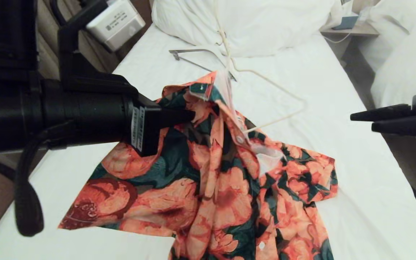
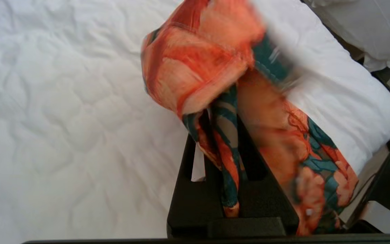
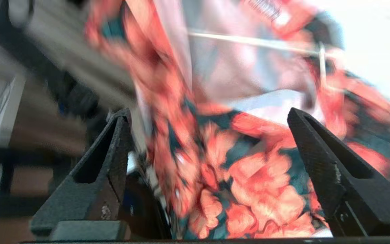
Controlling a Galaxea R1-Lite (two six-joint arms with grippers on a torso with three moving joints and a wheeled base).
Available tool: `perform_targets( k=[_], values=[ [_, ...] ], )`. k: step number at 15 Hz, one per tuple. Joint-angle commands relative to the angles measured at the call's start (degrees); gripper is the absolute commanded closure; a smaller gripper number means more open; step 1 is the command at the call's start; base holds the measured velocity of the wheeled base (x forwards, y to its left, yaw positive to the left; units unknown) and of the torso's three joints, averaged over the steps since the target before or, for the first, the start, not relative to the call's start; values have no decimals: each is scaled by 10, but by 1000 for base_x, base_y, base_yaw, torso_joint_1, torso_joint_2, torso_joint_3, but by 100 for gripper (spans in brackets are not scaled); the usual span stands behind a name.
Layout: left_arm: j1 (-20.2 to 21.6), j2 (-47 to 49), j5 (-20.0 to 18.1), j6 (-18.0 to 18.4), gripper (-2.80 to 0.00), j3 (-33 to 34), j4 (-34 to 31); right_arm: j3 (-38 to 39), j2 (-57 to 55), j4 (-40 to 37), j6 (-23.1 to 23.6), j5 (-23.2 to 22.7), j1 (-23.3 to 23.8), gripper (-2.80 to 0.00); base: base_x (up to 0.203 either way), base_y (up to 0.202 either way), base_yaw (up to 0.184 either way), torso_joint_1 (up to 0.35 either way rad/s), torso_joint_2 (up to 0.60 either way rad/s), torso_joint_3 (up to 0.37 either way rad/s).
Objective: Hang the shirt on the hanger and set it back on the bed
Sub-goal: Hook the other side of the shirt onto the hanger
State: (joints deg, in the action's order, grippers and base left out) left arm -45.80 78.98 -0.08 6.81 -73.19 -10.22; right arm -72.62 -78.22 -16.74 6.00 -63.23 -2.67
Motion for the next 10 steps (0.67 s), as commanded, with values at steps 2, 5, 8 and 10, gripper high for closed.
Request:
perform_targets(
  k=[2,5,8,10],
  values=[
    [0,6,10,-5,0,3,-2,-49,8,2,-89,-2,49,-280,0,0,0,0,0,0],
    [-2,0,14,-9,0,7,-1,-72,2,-8,-141,23,80,0,0,0,0,0,0,0],
    [-10,-4,14,-20,0,4,0,-133,-48,-114,-151,109,51,0,0,0,0,0,0,0],
    [-19,-12,11,-49,0,1,1,-185,-91,-181,-151,175,22,0,0,0,0,0,0,0]
  ],
)
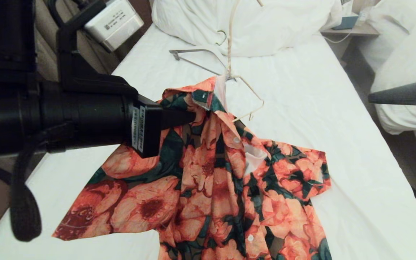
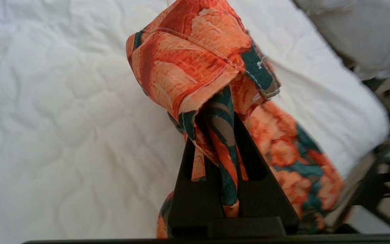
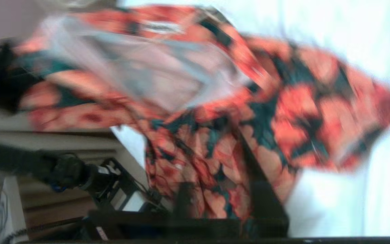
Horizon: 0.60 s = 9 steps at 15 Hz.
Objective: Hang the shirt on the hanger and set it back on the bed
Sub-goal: Hook the other side of the shirt onto the hanger
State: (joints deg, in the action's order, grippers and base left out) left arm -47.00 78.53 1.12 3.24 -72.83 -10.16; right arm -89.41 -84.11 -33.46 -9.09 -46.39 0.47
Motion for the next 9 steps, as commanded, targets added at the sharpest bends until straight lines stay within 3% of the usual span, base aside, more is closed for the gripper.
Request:
perform_targets(
  k=[1,4,7,9],
  values=[
    [-11,-12,-4,-34,0,-3,2,-32,-45,-25,0,21,-20,0,0,0,0,0,0,0],
    [-14,-31,-45,-87,0,17,35,-77,-63,-62,0,35,-31,0,0,0,0,0,0,0],
    [-15,-49,-72,-139,0,49,103,-100,-86,-131,0,130,-84,0,0,0,0,0,0,0],
    [-15,-62,-93,-163,0,76,140,-104,-106,-137,-10,159,-99,0,0,0,0,0,0,0]
  ],
)
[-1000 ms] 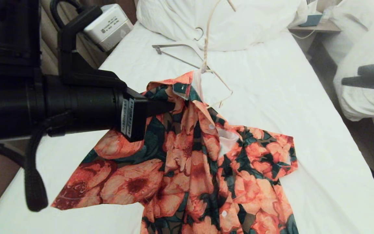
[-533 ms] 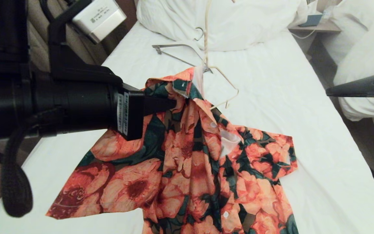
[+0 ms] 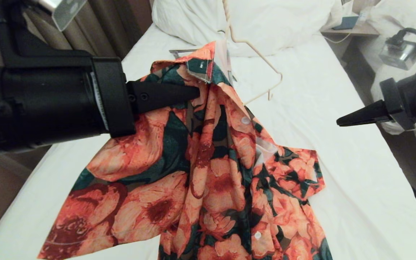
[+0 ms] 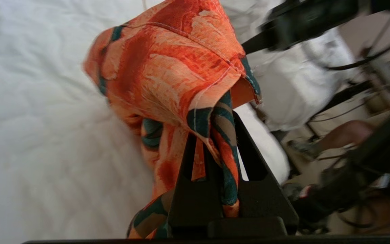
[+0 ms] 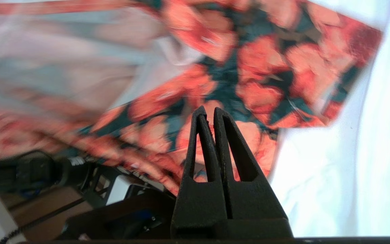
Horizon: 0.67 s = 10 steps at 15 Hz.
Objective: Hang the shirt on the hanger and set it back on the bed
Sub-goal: Hook the other side of the shirt onto the hanger
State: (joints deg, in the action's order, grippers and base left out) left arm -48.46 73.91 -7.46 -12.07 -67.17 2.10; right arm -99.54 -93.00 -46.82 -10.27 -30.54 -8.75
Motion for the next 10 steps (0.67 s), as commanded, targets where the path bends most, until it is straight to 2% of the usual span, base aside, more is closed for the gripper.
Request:
perform_targets(
  k=[1,4,6,7,10],
  values=[
    [-1,-21,-13,-22,0,33,38,-2,-21,-3,-8,2,-14,0,0,0,0,0,0,0],
    [-1,-18,-30,-42,0,64,100,6,-47,-2,-21,2,-46,0,0,0,0,0,0,0],
    [-1,-18,-32,-41,0,63,101,13,-71,2,-23,2,-61,0,0,0,0,0,0,0],
    [-1,-15,-32,-41,0,64,101,15,-84,20,-23,1,-69,-280,0,0,0,0,0,0],
    [-6,-9,-31,-41,0,65,101,20,-106,87,-21,-1,-94,-280,0,0,0,0,0,0]
  ],
)
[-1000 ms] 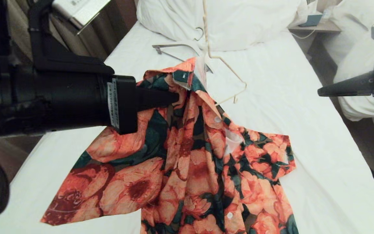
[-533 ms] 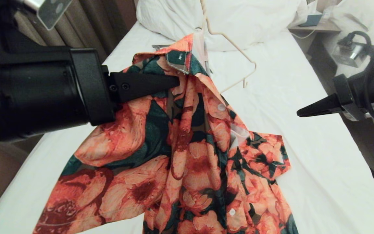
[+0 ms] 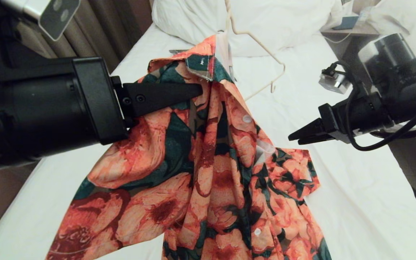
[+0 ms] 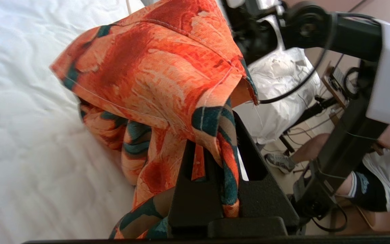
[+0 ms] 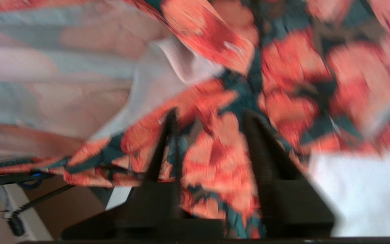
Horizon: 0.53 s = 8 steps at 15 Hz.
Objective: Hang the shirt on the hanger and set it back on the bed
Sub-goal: Hook the other side of the shirt onto the hanger
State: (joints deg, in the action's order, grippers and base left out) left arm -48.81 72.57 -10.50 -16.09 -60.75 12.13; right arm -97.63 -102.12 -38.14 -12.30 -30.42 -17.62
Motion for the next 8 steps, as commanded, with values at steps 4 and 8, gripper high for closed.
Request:
perform_targets(
  k=[4,8],
  values=[
    [-5,2,-1,-1,0,2,1,1,-55,60,41,-2,-24,-280,0,0,0,0,0,0],
    [-5,4,0,-1,0,1,1,-5,-83,98,112,17,-48,-280,0,0,0,0,0,0]
  ],
)
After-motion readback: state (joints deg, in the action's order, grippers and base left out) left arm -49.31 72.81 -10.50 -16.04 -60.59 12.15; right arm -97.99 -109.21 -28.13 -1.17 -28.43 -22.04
